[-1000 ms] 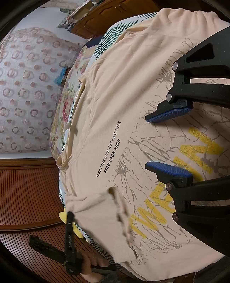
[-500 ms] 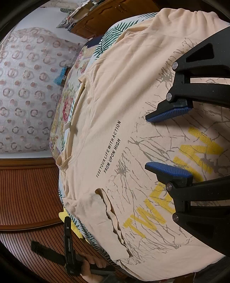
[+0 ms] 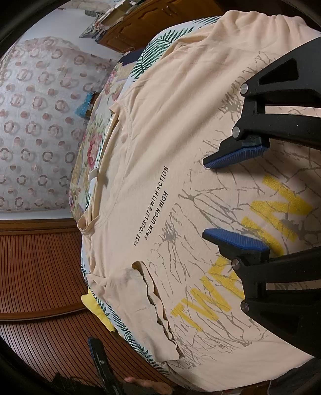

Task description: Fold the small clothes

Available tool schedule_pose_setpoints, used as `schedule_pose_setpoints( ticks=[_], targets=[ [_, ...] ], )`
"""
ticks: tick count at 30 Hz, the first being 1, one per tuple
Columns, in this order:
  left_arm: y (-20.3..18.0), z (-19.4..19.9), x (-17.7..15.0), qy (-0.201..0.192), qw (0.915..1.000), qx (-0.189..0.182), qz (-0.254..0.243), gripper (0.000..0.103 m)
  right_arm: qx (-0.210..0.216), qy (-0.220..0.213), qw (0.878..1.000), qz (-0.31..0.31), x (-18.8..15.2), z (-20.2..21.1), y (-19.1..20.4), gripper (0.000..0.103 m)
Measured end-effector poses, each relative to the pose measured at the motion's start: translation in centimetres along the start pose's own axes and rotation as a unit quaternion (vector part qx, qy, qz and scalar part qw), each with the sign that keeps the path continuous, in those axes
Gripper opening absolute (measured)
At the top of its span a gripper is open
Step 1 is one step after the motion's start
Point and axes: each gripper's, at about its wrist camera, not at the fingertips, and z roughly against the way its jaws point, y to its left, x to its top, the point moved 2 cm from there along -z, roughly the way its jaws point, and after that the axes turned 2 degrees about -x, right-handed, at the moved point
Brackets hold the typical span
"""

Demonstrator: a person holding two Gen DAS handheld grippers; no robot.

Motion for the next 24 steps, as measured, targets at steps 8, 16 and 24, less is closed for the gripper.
schedule_pose_setpoints(
  ticks=[8, 16, 24],
  targets=[
    [-2.8, 1.8, -1.8, -0.015, 0.9999, -0.002, 0.004, 0.081, 0.006, 0.007, 1.000, 0.004, 0.2, -0.4, 0.1, 0.078],
    [-4.7, 2.1, -3.2, -0.019, 0.9998, 0.009, 0.007, 0.081, 0.003, 0.010, 1.000, 0.007, 0.2, -0.7, 0.2, 0.084],
    [-7.3, 1.6, -4.4, -0.003, 0.9999, -0.007, -0.012, 0.081, -0.009, -0.007, 1.000, 0.005, -1.7, 2.1, -0.8, 0.084]
  ],
)
